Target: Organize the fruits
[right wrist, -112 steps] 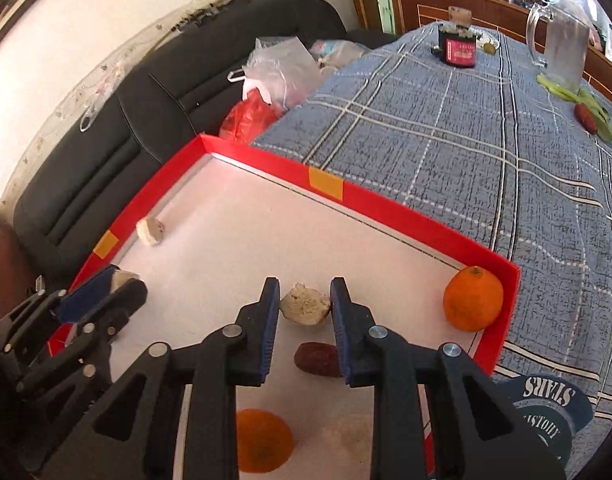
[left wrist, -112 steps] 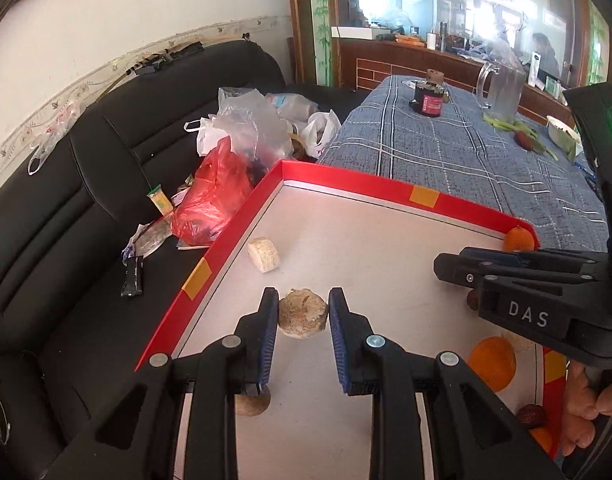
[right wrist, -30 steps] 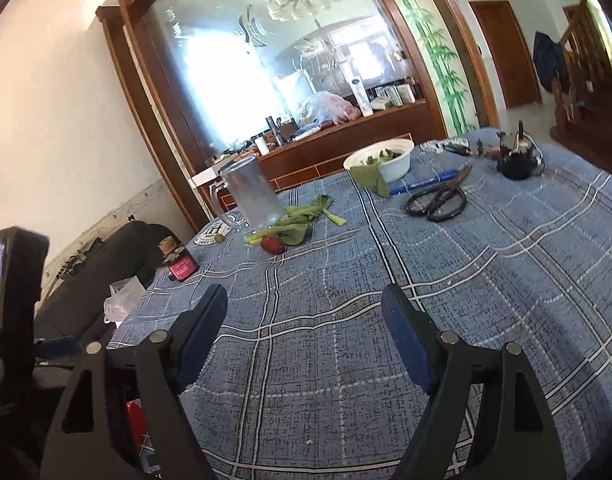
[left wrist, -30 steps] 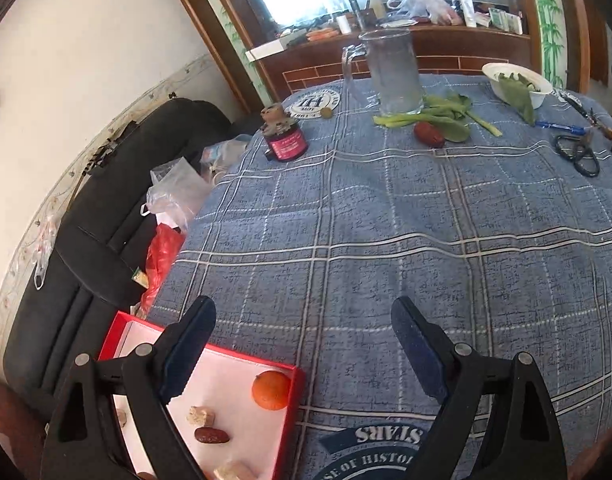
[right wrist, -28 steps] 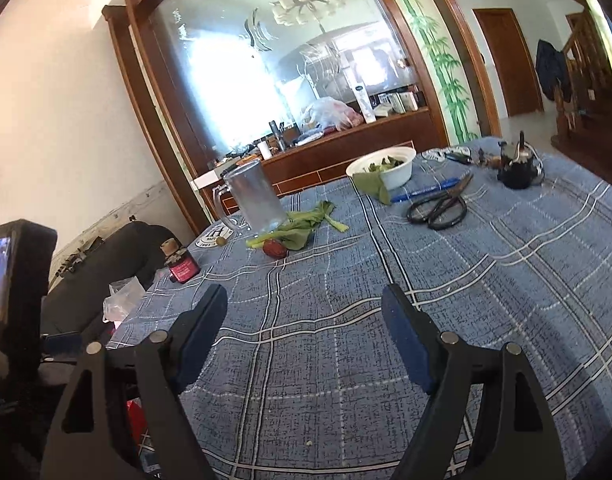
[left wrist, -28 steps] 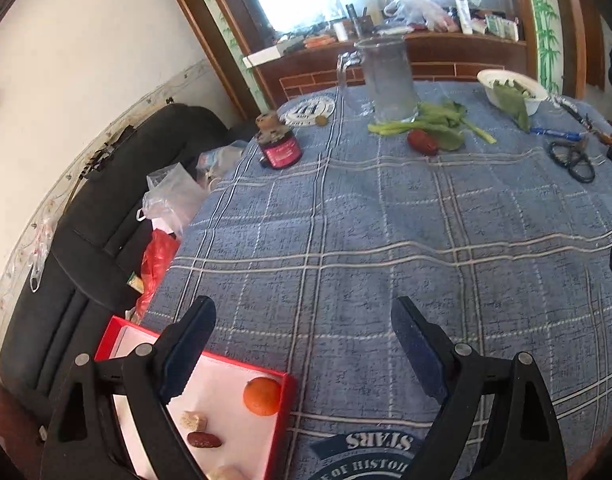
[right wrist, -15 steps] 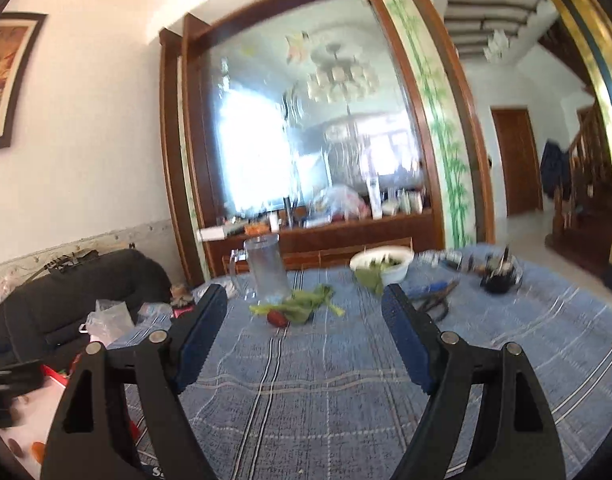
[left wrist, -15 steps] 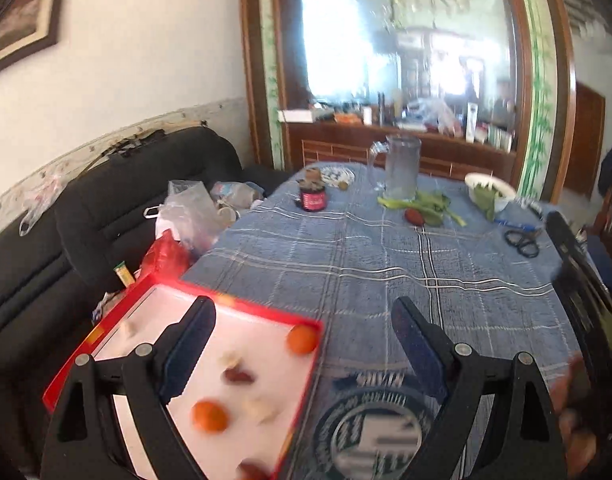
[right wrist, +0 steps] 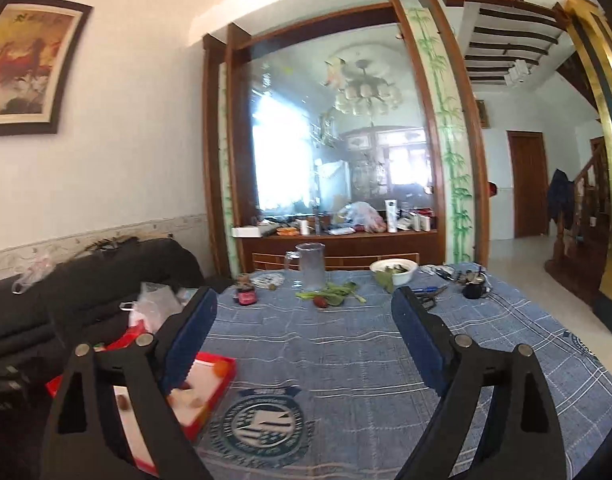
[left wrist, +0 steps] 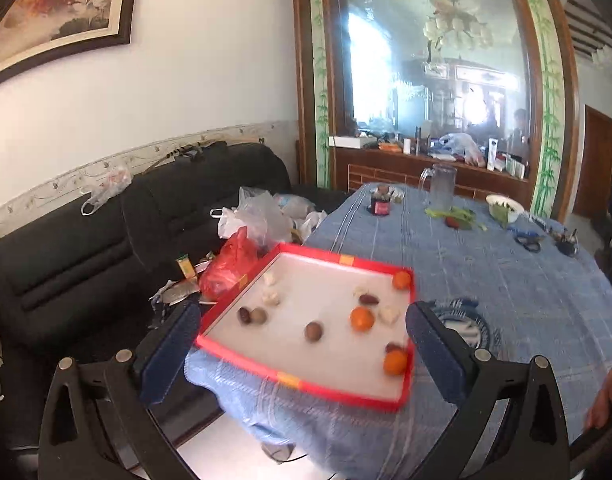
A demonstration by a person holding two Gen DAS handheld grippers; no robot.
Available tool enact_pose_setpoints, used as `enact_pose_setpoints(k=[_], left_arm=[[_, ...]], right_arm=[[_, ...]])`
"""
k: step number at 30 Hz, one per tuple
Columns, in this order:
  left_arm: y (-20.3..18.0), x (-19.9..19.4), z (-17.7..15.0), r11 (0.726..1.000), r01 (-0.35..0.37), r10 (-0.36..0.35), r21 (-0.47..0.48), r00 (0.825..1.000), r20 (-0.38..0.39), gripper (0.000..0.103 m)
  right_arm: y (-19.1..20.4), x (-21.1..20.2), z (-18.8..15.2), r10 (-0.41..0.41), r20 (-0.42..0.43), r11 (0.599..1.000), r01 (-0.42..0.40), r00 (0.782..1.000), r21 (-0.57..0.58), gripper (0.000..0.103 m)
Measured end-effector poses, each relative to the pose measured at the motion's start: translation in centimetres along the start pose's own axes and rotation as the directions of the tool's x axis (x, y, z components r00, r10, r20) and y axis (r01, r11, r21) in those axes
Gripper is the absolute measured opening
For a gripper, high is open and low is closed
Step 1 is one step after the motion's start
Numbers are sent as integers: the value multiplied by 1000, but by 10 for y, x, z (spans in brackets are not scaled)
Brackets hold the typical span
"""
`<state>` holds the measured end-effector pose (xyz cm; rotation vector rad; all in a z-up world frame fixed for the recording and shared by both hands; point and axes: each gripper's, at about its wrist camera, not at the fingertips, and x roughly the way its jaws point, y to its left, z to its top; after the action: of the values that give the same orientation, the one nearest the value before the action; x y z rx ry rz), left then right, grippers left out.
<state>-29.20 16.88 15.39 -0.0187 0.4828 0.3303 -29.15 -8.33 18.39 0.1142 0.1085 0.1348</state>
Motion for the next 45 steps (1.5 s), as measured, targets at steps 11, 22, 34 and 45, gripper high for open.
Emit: enact_pose_setpoints(k=[11, 22, 34, 45], left_arm=[[66, -32, -24, 983, -180, 183, -37, 980, 81, 103], [62, 7, -22, 975, -218, 219, -37, 975, 33, 103], [57, 6, -33, 991, -133, 133, -19, 991, -5, 103], [55, -2, -35, 996, -79, 79, -30, 997, -1, 103]], right_arm=[[64, -46, -2, 427, -174, 903, -411, 887, 123, 92], [85, 25, -74, 400, -397, 915, -386, 826, 118, 93], [88, 27, -82, 283, -419, 959, -265, 863, 102, 93], [87, 11, -73, 261, -370, 964, -260, 892, 53, 93]])
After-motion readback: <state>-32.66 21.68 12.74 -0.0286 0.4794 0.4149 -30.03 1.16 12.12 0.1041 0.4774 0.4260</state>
